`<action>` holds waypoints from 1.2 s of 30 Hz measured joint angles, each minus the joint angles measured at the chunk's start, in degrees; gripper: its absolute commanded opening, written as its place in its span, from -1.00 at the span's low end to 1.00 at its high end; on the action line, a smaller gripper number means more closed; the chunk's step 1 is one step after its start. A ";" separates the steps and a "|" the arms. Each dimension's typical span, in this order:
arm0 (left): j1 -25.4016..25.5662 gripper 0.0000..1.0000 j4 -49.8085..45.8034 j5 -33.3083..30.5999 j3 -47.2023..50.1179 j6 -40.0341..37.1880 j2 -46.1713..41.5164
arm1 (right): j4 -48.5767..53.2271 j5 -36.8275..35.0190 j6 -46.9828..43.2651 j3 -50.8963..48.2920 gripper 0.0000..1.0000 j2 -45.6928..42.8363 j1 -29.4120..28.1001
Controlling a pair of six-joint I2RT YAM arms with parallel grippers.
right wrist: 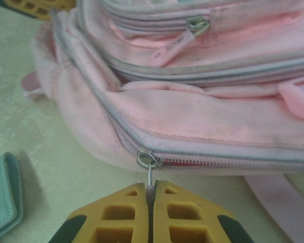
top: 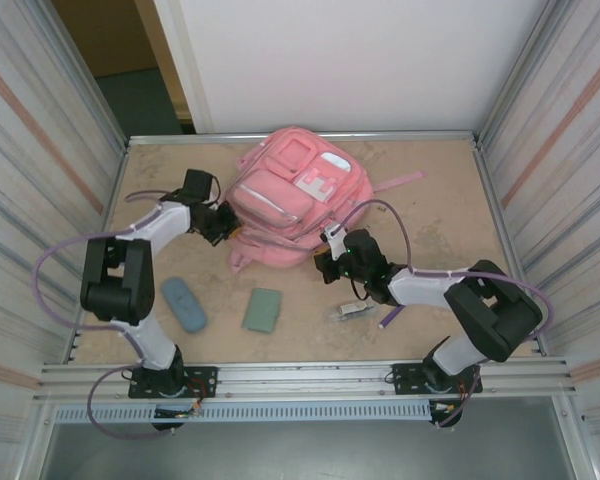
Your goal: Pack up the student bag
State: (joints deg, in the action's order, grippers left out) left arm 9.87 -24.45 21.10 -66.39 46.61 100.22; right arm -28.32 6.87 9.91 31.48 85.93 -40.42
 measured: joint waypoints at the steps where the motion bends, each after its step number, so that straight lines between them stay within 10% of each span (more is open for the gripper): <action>1: 0.00 -0.84 -0.20 0.46 -2.19 -0.37 1.79 | 0.26 0.02 -0.09 0.02 -1.00 -0.33 0.00; 11: -0.09 -0.21 4.79 0.94 -14.80 -1.77 9.81 | 4.70 0.26 -0.09 5.75 -1.00 2.38 -1.20; 28: 16.59 0.03 8.15 -7.93 8.92 11.08 -9.64 | 5.73 3.43 0.57 15.63 -1.00 11.56 -4.76; 31: 17.59 -0.11 9.86 -10.88 8.83 12.39 -8.76 | 5.64 3.45 1.31 15.85 -1.00 12.20 -5.86; 36: 18.25 -1.00 10.88 -14.23 9.40 13.60 -8.13 | 5.29 3.19 1.90 15.67 -1.00 12.31 -6.36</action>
State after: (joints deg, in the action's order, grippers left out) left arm 28.12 -13.56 6.87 -56.99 60.20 92.09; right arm -23.03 10.07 11.81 47.16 98.24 -46.78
